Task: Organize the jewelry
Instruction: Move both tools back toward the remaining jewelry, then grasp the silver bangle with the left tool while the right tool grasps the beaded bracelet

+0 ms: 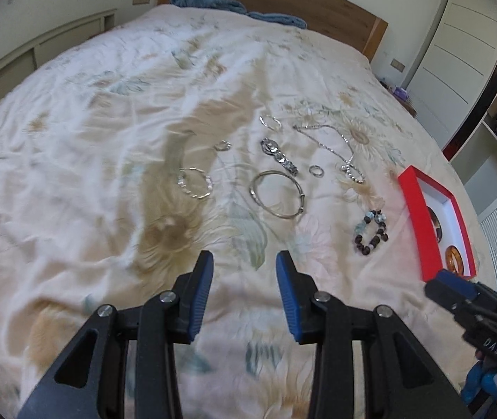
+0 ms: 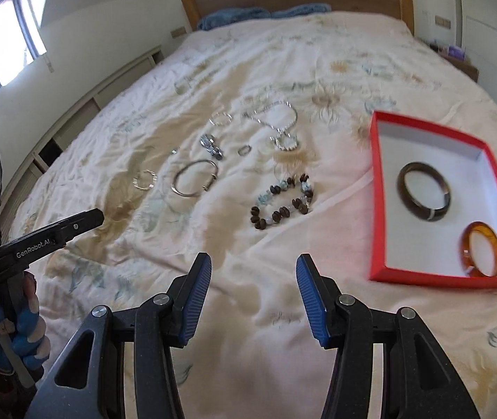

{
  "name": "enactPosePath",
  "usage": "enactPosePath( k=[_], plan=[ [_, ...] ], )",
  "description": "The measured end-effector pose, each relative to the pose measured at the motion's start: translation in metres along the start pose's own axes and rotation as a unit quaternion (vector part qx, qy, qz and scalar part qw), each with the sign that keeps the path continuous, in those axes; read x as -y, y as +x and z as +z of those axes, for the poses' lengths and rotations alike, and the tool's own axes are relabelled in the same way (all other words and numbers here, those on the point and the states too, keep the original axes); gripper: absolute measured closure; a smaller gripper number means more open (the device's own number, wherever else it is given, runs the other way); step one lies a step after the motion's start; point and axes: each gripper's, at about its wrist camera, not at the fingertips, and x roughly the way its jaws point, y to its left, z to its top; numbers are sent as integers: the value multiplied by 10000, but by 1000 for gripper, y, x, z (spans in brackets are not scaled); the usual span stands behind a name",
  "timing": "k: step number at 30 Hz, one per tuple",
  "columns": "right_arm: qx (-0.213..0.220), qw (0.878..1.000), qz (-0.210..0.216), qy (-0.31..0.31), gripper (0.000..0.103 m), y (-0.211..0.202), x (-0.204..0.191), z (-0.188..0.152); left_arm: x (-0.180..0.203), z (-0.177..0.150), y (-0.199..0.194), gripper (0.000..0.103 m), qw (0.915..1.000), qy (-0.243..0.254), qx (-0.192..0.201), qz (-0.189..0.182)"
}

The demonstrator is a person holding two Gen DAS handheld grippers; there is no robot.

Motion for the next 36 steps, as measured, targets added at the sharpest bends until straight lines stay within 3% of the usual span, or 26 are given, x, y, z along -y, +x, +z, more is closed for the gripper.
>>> enactPosePath(
  k=[11,17,25,36],
  plan=[
    [-349,9993,-86,83,52,66,7,27,16,57,82,68,9995,298,-120,-35],
    [-502,9983,-41,282,52,85,12,28,10,59,124,74,9983,388,-426,6],
    [-451,9952,222,836,52,102,30,37,10,62,143,74,9964,547,-630,-149],
    [-320,9963,323,729,52,132,35,62,17,60,150,80,9951,852,-497,-49]
  ],
)
